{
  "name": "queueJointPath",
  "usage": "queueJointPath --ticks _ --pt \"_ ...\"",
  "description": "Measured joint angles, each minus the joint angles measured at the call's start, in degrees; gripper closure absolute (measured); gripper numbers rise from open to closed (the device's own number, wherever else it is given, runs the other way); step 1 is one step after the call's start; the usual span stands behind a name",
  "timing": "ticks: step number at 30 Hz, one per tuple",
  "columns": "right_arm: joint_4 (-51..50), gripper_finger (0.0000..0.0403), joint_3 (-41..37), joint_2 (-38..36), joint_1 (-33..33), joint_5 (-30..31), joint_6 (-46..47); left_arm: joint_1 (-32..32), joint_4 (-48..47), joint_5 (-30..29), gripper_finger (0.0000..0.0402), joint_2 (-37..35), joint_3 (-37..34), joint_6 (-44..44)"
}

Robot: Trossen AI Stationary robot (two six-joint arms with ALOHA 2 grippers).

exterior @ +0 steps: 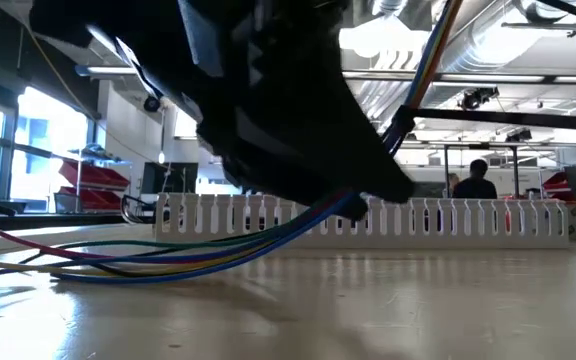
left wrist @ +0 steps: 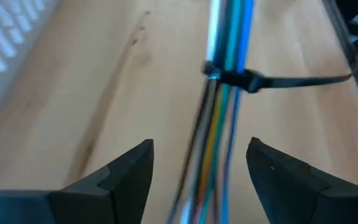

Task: Ziptie cables
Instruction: Put the zip tied cable wires into the white cable duct

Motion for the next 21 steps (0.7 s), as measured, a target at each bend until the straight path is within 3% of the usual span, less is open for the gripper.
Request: queueJointPath --ticks 4,7,10,14,17,21 --pt "-1.5 0.0402 1.6 0.0 0.0 0.1 -0.4 0.3 4.4 1.1 0.017 2.0 0.1 -0.2" --pt "-2.4 0.0402 2.4 0.0 0.5 0.2 -0.2 0.5 3.5 2.2 0.0195 2.5 0.1 -1.8" --pt "-4.8 0.0402 3.8 0.0 1.5 0.8 1.4 0.5 1.0 3.5 0.0255 2.5 0.0 -3.3" --pt "-10.2 0.0402 5.4 -0.1 3.1 1.0 7.5 0.1 -0.9 5.1 0.0374 1.7 0.4 -2.9" --pt "-13.5 0.0402 5.5 0.0 3.8 1.4 11.5 -0.2 -10.4 4.8 0.0388 -1.8 2.9 -3.4" --pt "-14.3 0.0403 3.7 -0.1 2.5 1.5 12.8 -0.3 -30.4 3.4 0.04 -8.8 8.2 -2.6"
